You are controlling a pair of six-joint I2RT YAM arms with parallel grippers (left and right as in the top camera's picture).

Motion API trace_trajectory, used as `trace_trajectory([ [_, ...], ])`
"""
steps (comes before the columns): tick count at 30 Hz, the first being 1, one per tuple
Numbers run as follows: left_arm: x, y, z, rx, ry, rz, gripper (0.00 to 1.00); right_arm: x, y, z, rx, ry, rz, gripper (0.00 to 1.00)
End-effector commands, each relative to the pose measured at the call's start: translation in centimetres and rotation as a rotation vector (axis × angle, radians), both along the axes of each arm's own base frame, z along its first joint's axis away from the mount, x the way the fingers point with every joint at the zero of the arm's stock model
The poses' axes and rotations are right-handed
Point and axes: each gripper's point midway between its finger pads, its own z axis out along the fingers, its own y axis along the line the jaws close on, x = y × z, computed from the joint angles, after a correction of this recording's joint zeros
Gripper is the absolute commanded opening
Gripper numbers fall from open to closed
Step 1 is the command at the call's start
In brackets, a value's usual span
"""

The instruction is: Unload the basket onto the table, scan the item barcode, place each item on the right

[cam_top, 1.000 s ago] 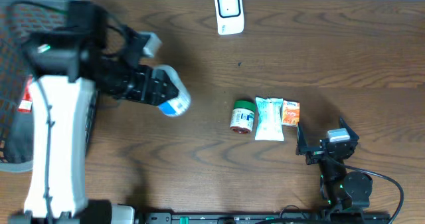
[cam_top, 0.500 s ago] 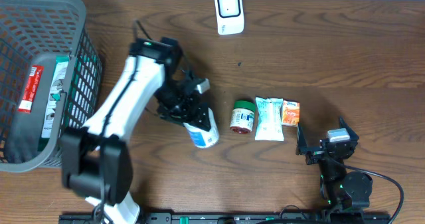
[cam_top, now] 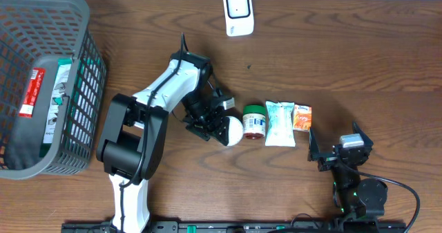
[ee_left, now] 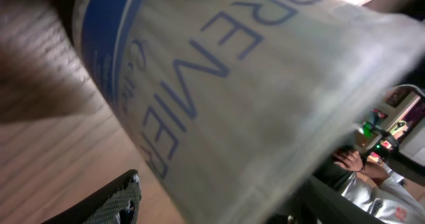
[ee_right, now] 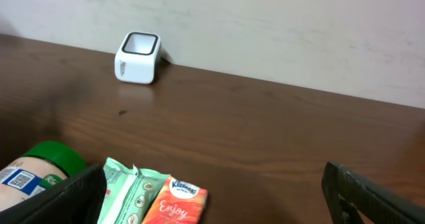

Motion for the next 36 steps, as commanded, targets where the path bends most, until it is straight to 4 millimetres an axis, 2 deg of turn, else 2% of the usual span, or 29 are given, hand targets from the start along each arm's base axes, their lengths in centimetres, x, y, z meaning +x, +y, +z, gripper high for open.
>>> trace_trajectory([
  [1,0.4,1.3,-1.7,0.076,-0.021,-0.037,0.75,0.0,0.2,-0.1,0.014,0.005,0.008,0.99],
  [3,0.9,2.6,-1.8,0.176,-0.040,-0.021,0.87,0.0,0.2,-0.1,0.014,0.005,0.008,0.99],
  [5,1.8,4.3,-1.3,0.303,-0.090,0.001,0.88,0.0,0.2,-0.1,0.014,0.005,0.008,0.99],
  [7,2.9,5.2,-0.3,0.368,-0.155,0.033,0.89,0.0,0.2,-0.1,0.014,0.005,0.008,0.99],
  [10,5.4,4.3,4.5,0.307,-0.348,0.148,0.92,0.0,0.2,-0.1,0.014,0.005,0.008,0.99],
  [15,7.5,3.4,12.0,0.189,-0.580,0.352,0.93,0.0,0.2,-0.1,0.014,0.005,0.008,0.99],
  [18,7.3,3.2,15.8,0.122,-0.669,0.438,0.94,0.0,0.2,-0.1,0.014,0.005,0.008,0.99],
  [21,6.3,2.9,18.0,0.084,-0.712,0.457,0.93,0.0,0.2,-0.1,0.014,0.005,0.008,0.99],
  [24,5.6,2.4,18.0,0.106,-0.699,0.504,0.94,0.0,0.2,-0.1,0.014,0.005,0.008,0.99],
  [27,5.3,2.2,16.2,0.203,-0.703,0.563,0.94,0.0,0.2,-0.1,0.014,0.005,0.008,0.99],
  [29,4.8,0.3,14.6,0.185,-0.704,0.531,0.95,0.0,0.2,-0.1,0.014,0.005,0.008,0.99],
  [33,3.8,-1.7,12.4,0.166,-0.705,0.490,0.95,0.0,0.2,-0.1,0.014,0.005,0.008,0.99],
  [34,3.9,-1.6,11.9,0.191,-0.709,0.525,0.95,0.0,0.2,-0.1,0.014,0.005,0.008,0.99],
  [36,4.5,0.4,10.9,0.320,-0.723,0.691,0.95,0.0,0.2,-0.1,0.014,0.005,0.008,0.99],
])
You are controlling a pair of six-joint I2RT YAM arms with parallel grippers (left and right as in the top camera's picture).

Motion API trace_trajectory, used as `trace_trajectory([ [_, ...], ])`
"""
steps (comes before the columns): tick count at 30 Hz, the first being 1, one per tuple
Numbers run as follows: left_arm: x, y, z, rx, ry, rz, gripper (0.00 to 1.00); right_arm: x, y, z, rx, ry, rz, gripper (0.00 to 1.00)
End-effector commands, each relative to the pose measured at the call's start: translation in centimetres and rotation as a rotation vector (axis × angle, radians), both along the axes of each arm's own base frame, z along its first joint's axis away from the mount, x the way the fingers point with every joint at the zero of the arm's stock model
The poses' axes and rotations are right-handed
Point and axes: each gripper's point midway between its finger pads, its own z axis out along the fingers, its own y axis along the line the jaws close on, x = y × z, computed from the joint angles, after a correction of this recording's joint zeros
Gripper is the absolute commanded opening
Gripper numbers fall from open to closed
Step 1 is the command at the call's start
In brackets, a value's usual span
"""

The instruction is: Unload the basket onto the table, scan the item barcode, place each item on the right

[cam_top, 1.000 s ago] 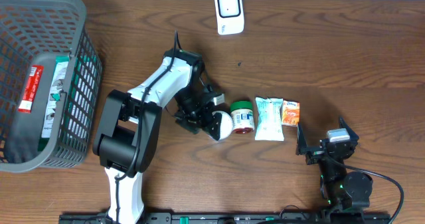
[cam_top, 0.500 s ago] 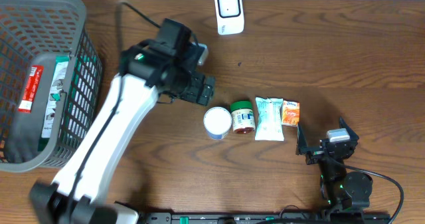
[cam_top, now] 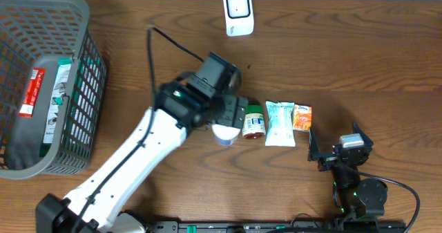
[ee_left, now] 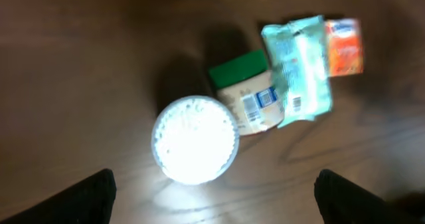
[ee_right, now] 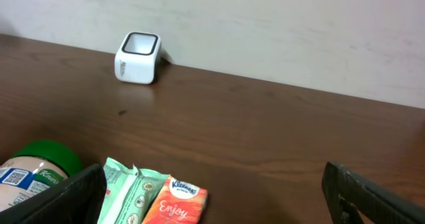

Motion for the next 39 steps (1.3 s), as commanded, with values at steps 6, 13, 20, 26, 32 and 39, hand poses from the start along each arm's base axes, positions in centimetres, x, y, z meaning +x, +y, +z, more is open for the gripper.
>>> trace_trajectory([
  [6,0.8,3.7,-4.5,0.120,-0.012,0.495,0.95,0.0,0.2,-0.1,0.014,0.005,0.008,0.99],
  [13,1.4,1.0,-7.3,0.115,-0.011,0.460,0.95,0.0,0.2,-0.1,0.014,0.005,0.008,0.99],
  [20,1.5,0.3,-8.3,0.121,-0.008,0.449,0.95,0.0,0.2,-0.1,0.014,0.005,0.008,0.99],
  [26,0.6,-0.5,-8.7,0.138,0.001,0.416,0.95,0.0,0.2,-0.1,0.014,0.005,0.008,0.99],
  [32,0.3,-0.6,-10.8,0.208,0.005,0.401,0.95,0.0,0.2,-0.1,0.014,0.005,0.008,0.99],
  [39,0.2,-0.5,-12.0,0.252,0.016,0.361,0.94,0.0,0.2,-0.1,0.014,0.005,0.008,0.99],
])
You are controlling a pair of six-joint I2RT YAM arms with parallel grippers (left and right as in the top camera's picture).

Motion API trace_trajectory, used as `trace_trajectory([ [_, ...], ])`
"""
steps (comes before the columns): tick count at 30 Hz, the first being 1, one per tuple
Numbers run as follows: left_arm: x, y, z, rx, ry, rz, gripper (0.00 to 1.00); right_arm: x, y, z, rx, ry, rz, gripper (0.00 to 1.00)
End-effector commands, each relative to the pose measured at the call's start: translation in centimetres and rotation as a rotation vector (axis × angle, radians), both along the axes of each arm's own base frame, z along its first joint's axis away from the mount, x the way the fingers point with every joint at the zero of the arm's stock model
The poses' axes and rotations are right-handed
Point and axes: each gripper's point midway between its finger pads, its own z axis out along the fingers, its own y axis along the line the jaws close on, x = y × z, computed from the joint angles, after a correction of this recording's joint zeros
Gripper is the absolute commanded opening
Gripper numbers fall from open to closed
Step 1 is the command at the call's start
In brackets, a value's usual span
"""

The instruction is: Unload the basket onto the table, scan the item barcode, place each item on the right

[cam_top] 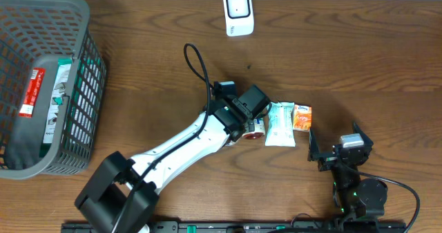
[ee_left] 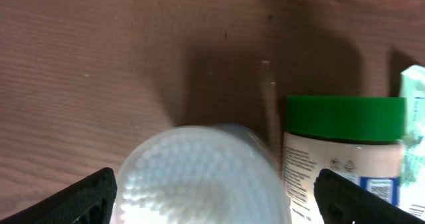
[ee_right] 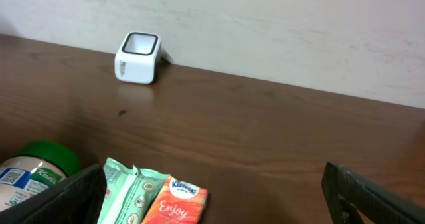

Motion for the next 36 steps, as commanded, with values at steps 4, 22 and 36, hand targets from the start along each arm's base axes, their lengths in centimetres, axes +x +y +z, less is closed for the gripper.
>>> trace_trajectory([
  [4,0.2,0.6,-0.5,0.087,0.001,-0.100,0.94,0.0,0.2,-0.1,0.014,0.005,0.008,0.99],
  [22,-2.6,0.4,5.8,-0.062,-0.011,-0.209,0.94,0.0,0.2,-0.1,0.014,0.005,0.008,0.99],
  [36,-7.6,-1.1,3.2,-0.112,0.236,-0.367,0.07,0.0,0.2,-0.1,0.014,0.005,0.008,0.99],
])
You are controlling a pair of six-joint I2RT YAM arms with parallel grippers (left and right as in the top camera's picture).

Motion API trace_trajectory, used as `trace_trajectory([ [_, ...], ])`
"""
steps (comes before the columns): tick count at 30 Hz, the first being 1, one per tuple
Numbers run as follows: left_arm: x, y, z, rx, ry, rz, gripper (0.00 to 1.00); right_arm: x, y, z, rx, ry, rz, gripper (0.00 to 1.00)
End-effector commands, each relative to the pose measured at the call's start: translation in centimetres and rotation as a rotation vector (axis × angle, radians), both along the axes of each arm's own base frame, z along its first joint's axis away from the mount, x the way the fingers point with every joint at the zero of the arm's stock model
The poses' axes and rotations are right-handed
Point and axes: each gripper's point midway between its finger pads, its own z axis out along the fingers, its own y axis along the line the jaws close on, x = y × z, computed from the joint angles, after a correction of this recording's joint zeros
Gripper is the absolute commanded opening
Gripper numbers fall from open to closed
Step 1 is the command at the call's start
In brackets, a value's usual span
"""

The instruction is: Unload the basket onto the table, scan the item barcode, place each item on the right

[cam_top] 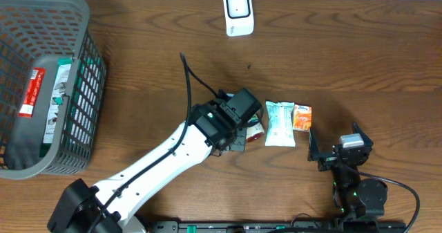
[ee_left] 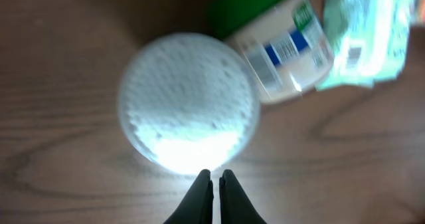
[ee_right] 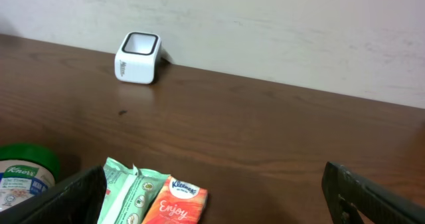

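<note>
A white cup (ee_left: pixel 188 103) stands on the table, seen from above in the left wrist view; in the overhead view my left arm hides it. Beside it lies a green-lidded jar (ee_left: pixel 279 34) with a barcode label, also partly seen from overhead (cam_top: pixel 256 131). My left gripper (ee_left: pixel 216 179) hangs over the cup's near rim, shut and empty. The white scanner (cam_top: pixel 238 12) sits at the table's far edge. My right gripper (cam_top: pixel 338 153) rests open at the near right with nothing in it.
A green pack (cam_top: pixel 280 122) and an orange Kleenex pack (cam_top: pixel 302 117) lie in a row right of the jar. A grey basket (cam_top: pixel 86 25) holding a few packs stands at the far left. My left arm (cam_top: pixel 166 160) stretches diagonally across the near table.
My left gripper was open over the cup and jar; now its fingers are shut together, empty, higher above the cup. The jar has shifted slightly. The right arm has not moved.
The cup first lay tilted against my left gripper beside the jar. Then it stood upright on the table left of the jar, with the gripper open above it. The gripper then hung lower, still open, and is now shut and empty over the cup.
</note>
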Motion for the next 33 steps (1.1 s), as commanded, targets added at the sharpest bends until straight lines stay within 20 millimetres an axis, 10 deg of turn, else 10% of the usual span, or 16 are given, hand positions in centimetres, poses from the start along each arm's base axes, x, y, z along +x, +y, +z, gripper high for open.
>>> trace_trajectory([
  [1,-1.9,-0.5,-0.7,0.001,0.066,-0.073,0.07,0.0,0.2,-0.1,0.014,0.005,0.008,0.99],
  [17,-3.8,-1.9,-4.1,0.166,0.042,-0.164,0.07,0.0,0.2,-0.1,0.014,0.005,0.009,0.99],
  [33,1.8,5.0,-3.2,0.519,-0.196,-0.060,0.07,0.0,0.2,-0.1,0.014,0.005,0.008,0.99],
])
